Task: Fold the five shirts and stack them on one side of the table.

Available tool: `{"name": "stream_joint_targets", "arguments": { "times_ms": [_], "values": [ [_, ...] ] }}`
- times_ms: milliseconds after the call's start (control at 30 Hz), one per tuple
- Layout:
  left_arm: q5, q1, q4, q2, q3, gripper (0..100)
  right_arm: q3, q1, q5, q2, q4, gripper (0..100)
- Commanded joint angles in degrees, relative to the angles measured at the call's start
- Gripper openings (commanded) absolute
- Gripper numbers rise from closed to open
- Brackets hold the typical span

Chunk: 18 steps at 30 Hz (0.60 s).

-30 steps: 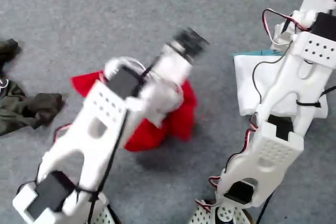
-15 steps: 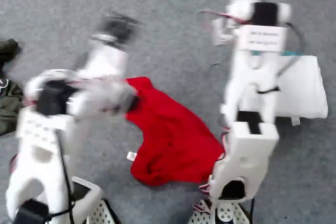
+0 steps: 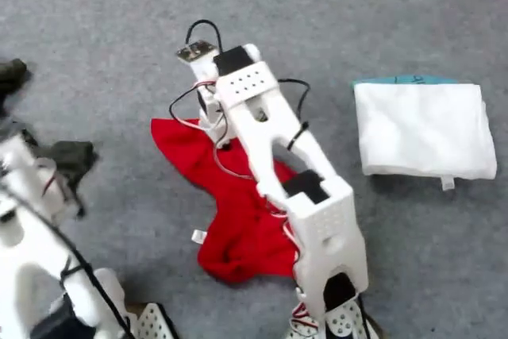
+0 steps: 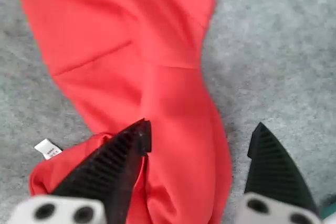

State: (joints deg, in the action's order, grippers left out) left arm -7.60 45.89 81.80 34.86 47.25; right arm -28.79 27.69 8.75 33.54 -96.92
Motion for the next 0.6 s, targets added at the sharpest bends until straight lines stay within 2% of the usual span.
{"name": "stream_joint_targets", "arguments": {
  "times_ms": [0,133,200,300,400,500,567],
  "values": [
    [-6.68,6.29,-1.05,8.88,5.67,5,-0.4,-0.88,-0.44,-0.13,0.62,29.6],
    [-7.21,7.78,-7.65,19.69,14.64,12,-0.4,-1.76,-0.26,-0.13,0.7,29.6],
    [-7.38,8.13,-9.85,25.14,17.01,12,-0.4,-1.85,-0.35,-0.22,0.7,29.6],
    [-7.38,8.84,-4.13,34.73,13.67,11,-0.4,-1.85,-0.35,-0.4,0.62,29.6],
    [-8.0,7.52,-0.26,44.04,11.47,14,-0.4,-1.67,-0.44,-0.4,0.09,29.6],
    [-13.01,6.11,0.7,50.55,13.14,18,0.04,-1.41,-0.53,-0.04,-0.35,29.6],
    [-16.0,5.85,0.7,52.66,15.16,18,0.92,-0.26,-4.31,0.31,0.79,29.6]
  ]
}}
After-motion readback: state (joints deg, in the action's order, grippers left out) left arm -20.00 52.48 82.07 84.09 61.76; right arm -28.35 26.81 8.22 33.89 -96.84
